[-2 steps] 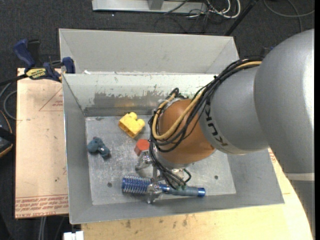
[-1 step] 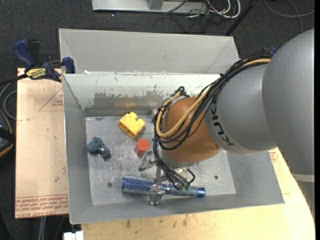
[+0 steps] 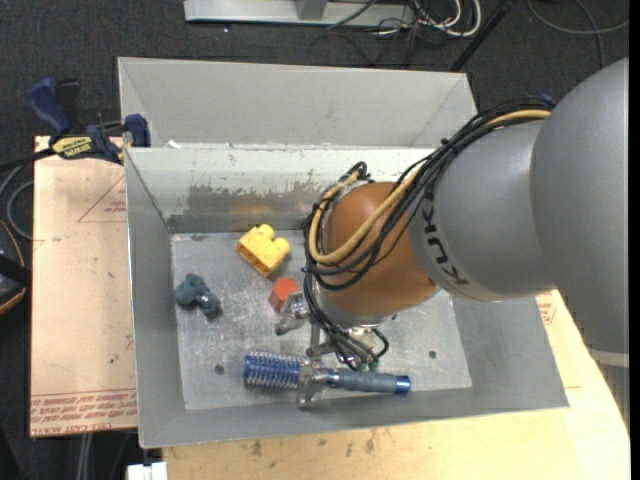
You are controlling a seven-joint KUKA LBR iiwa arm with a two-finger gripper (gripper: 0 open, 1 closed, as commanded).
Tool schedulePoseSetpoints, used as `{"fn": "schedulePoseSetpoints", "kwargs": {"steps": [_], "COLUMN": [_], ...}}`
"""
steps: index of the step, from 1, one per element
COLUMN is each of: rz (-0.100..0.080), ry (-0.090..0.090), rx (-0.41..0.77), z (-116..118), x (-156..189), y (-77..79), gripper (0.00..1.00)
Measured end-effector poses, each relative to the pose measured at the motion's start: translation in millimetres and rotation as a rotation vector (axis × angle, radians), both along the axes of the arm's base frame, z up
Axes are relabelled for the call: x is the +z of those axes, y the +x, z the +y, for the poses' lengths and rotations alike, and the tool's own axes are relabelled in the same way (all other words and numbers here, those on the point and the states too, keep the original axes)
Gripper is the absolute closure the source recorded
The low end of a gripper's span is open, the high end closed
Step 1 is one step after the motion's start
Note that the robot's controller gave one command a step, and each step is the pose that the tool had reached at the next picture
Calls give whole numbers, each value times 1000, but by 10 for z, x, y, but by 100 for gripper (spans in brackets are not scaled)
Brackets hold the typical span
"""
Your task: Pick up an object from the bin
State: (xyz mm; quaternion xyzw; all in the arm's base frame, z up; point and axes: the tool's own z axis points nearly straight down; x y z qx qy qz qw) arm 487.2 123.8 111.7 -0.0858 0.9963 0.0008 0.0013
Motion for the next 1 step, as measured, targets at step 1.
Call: {"fn": "schedulePoseSetpoints", "kwargs": {"steps": [1], "rz": [-1], "ry": [4], "rx": [-274], "z": [-1], "x": [-378], "y": [59], "gripper": [0]}}
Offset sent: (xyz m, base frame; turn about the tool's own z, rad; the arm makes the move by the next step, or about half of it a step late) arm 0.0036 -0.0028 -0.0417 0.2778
